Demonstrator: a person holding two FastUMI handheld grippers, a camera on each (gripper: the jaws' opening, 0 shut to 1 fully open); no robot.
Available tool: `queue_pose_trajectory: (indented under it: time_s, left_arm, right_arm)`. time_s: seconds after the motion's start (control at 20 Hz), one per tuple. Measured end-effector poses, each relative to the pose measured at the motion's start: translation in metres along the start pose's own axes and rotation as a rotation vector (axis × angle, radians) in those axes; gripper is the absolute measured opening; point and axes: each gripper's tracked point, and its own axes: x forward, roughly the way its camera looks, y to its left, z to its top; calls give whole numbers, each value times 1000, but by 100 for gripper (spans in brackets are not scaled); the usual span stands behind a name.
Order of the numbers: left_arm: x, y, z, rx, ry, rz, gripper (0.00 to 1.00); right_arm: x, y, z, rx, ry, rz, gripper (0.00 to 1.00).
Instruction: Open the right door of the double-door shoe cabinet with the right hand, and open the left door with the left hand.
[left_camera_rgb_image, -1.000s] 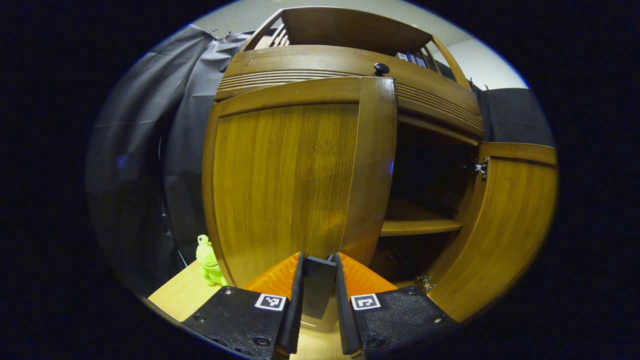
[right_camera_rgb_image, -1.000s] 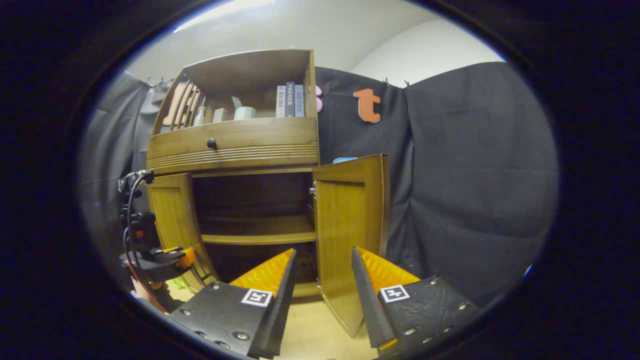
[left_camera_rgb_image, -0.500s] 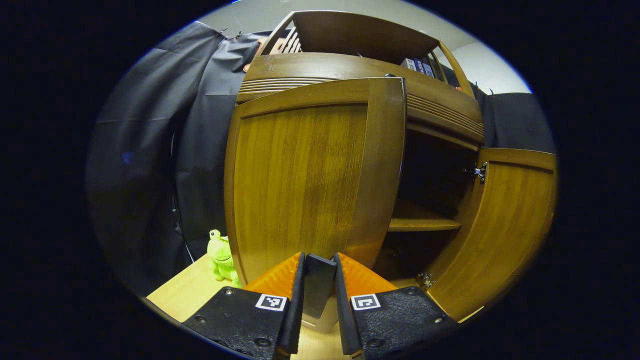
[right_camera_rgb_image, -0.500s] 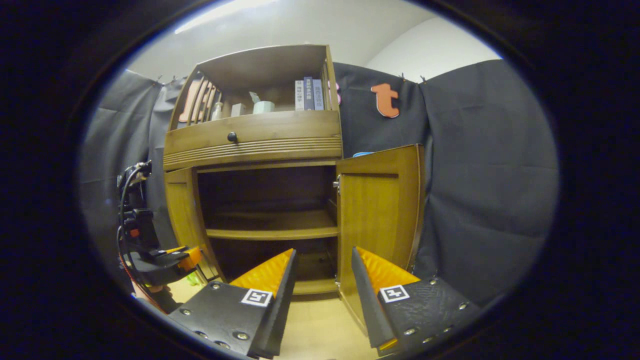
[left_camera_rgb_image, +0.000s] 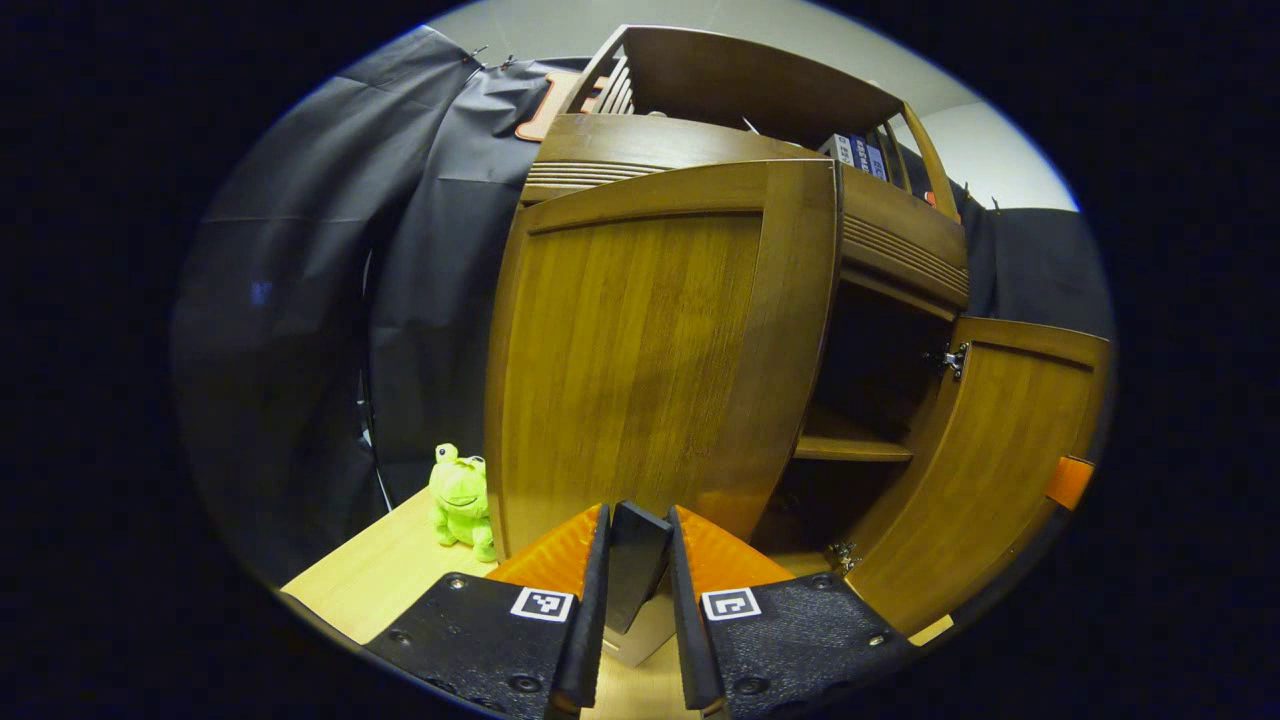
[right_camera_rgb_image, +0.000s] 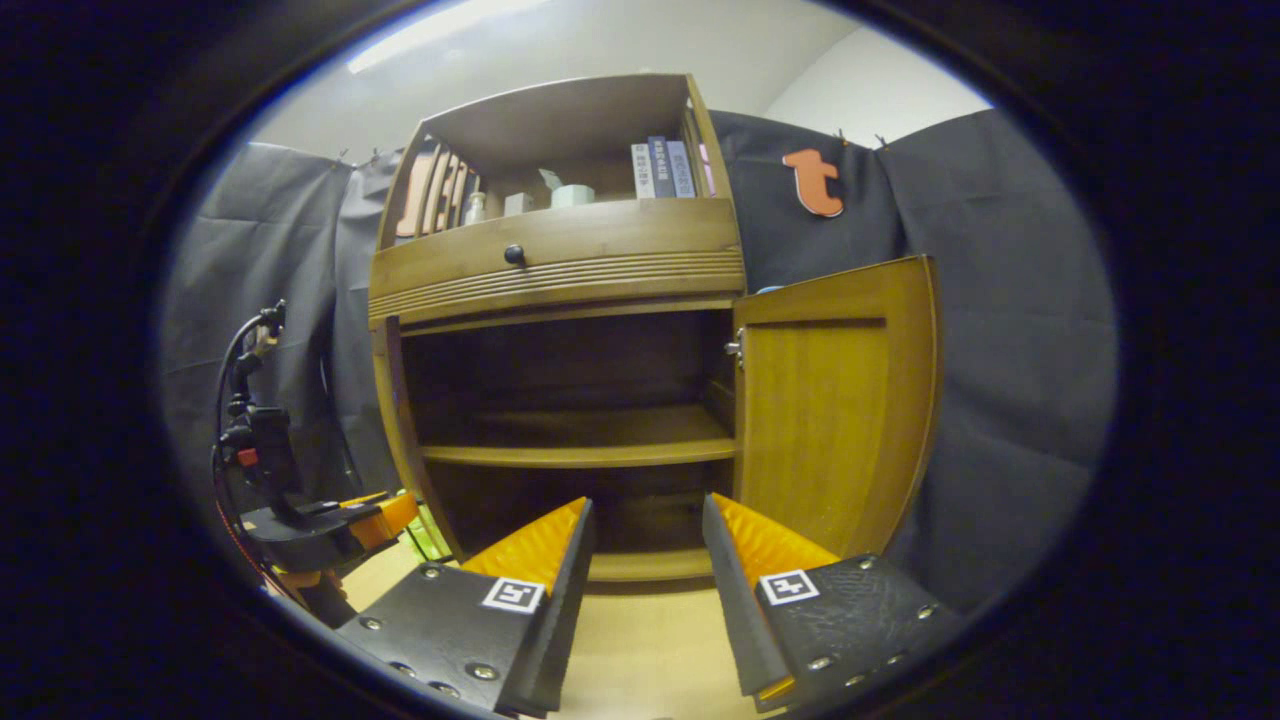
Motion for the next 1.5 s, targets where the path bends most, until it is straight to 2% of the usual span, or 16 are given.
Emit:
queue_pose_trajectory:
  time_s: [0.55,0.65,0.8,0.85,0.9,0.95,1.05,1.2,1.25,1.45,1.5]
  left_arm:
    - [-40,47,2,-16,5,72,31]
    - [-43,52,4,-15,8,72,30]
    - [-48,61,5,4,8,81,35]
    - [-49,64,5,14,8,84,35]
    - [-52,68,6,24,8,88,30]
    - [-54,72,7,30,8,91,35]
    - [-57,80,8,32,8,96,30]
    - [-61,90,10,20,11,99,29]
    - [-63,95,10,21,12,105,33]
    - [-69,119,14,38,5,143,27]
    - [-72,124,15,39,5,145,18]
  right_arm:
    - [8,63,-15,32,47,149,64]
    - [7,72,-19,31,56,163,64]
    - [7,81,-23,30,62,175,64]
    - [7,81,-22,30,64,177,64]
    - [7,83,-24,29,68,179,64]
    - [7,84,-24,29,72,184,64]
    - [10,94,-32,34,82,196,64]
    - [10,107,-34,39,90,210,64]
    - [11,109,-34,35,89,212,64]
    - [14,119,-38,41,97,227,64]
    - [15,122,-40,44,101,231,64]
